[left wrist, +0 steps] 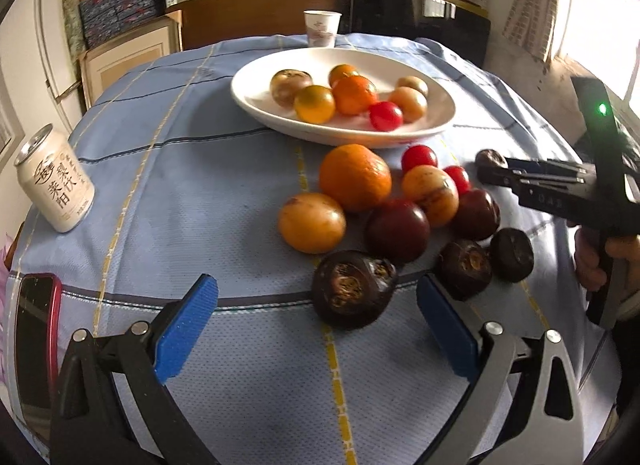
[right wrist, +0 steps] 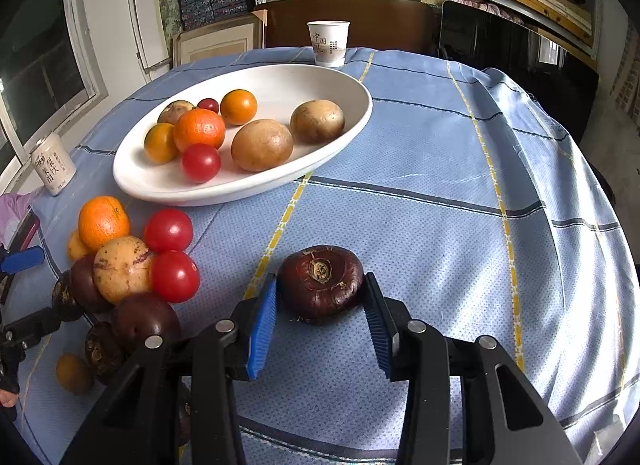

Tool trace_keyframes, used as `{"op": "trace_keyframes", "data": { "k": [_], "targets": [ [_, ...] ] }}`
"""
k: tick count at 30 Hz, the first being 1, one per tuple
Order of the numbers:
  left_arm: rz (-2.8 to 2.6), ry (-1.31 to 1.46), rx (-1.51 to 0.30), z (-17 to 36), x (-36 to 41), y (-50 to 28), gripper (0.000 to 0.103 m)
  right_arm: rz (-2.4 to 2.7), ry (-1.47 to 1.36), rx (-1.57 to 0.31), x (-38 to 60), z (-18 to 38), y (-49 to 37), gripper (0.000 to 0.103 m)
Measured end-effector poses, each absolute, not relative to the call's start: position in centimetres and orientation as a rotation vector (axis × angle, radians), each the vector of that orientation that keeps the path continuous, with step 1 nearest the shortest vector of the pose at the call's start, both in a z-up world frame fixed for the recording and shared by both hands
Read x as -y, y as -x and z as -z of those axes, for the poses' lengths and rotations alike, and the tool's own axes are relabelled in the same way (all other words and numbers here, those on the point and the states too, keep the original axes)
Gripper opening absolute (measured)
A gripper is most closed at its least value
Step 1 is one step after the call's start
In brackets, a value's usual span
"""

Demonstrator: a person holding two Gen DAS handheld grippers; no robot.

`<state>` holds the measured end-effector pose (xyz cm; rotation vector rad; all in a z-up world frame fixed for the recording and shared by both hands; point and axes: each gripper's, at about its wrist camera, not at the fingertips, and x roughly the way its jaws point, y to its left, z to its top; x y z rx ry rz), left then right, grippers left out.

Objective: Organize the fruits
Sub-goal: 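Grasp a dark purple fruit with the right tool while the left tool grasps a dark cracked fruit, then carry the dark purple fruit onto the plate with the right tool while the left tool places the cracked fruit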

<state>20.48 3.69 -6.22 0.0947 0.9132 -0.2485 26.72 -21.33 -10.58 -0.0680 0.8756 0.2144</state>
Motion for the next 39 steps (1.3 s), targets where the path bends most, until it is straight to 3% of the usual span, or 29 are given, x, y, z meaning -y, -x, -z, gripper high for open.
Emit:
{"op": "trace_keyframes", "data": {
  "k": [5,7,9,14,21,39],
  "targets": [
    [0.274,-0.137,-0.915,6.6,-2.7,-20.2,0.097,-0.213,0.074,-0.876,21.2,10.6,-26.7,0.044],
    [0.278,-0.140,-0.938,7.0,-2.6,-20.5,0.079,-0.212,0.075,-0.876,21.2,10.6,-26.7,0.044],
    [0.274,-0.127,-0.972,7.6,-2.8,-21.0,0.070,-0.212,0.077,-0.876,21.2,10.6,-26.7,0.044],
    [0.280,-0.128,-0.965,7.5,-2.9,-20.9,0.066,-0.212,0.076,-0.876,21.2,10.6,-26.7,0.044],
    [0.331,-0.128,-0.956,7.3,-2.5,-20.5,0.046,-0.212,0.076,-0.876,21.2,10.6,-26.7,0.044],
    [0.337,-0.038,-0.946,6.7,-3.8,-20.6,0.046,-0.226,0.053,-0.849,21.6,10.0,-26.1,0.043]
  ]
}}
